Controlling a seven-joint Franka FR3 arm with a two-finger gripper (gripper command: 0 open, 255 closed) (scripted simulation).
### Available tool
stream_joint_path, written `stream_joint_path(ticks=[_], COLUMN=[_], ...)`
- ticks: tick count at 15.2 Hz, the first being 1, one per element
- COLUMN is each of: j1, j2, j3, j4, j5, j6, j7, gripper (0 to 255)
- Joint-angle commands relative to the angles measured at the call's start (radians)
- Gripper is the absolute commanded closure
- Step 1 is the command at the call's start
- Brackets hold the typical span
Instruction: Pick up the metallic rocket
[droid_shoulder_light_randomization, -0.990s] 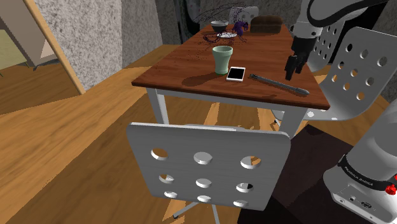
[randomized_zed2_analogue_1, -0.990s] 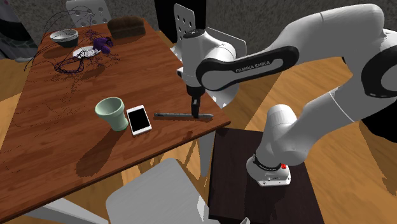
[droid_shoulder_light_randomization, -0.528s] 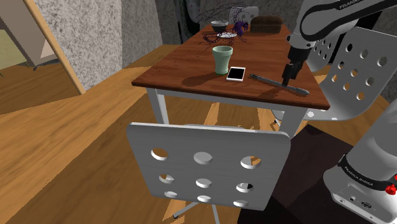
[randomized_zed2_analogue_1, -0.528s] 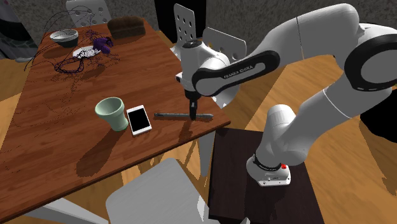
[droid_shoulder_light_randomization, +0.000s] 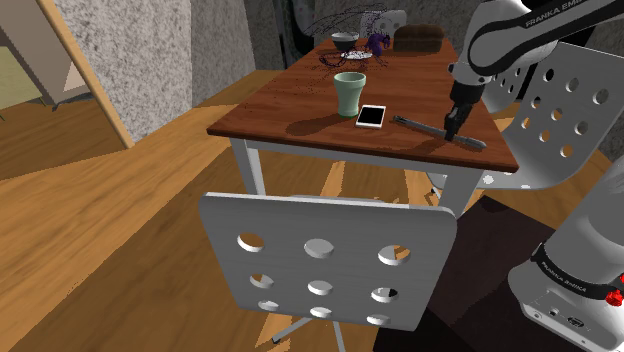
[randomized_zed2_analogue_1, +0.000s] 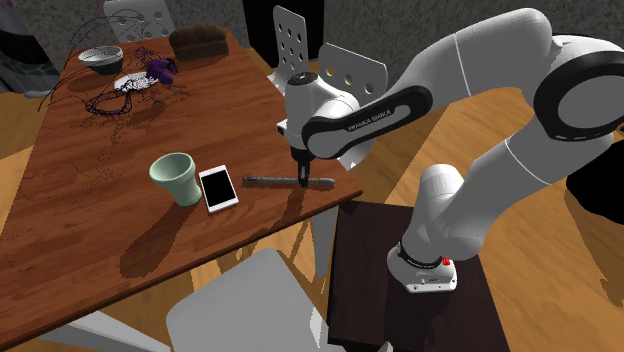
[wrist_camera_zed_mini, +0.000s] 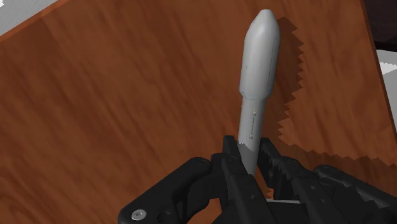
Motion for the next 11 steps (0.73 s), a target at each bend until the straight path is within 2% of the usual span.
stream_joint_path(ticks=[1,7,11], j1=[0.002,0.002,0.002], j2=[0.003,0.002,-0.027], j3=[0.002,0.002,0.01], j4=[-0.005,-0.006,0.028], j5=[0.003,0.003,0.004], j6=[0.0,0.0,-0.063], j7=[0.0,0.0,0.003], gripper=[255,255,255])
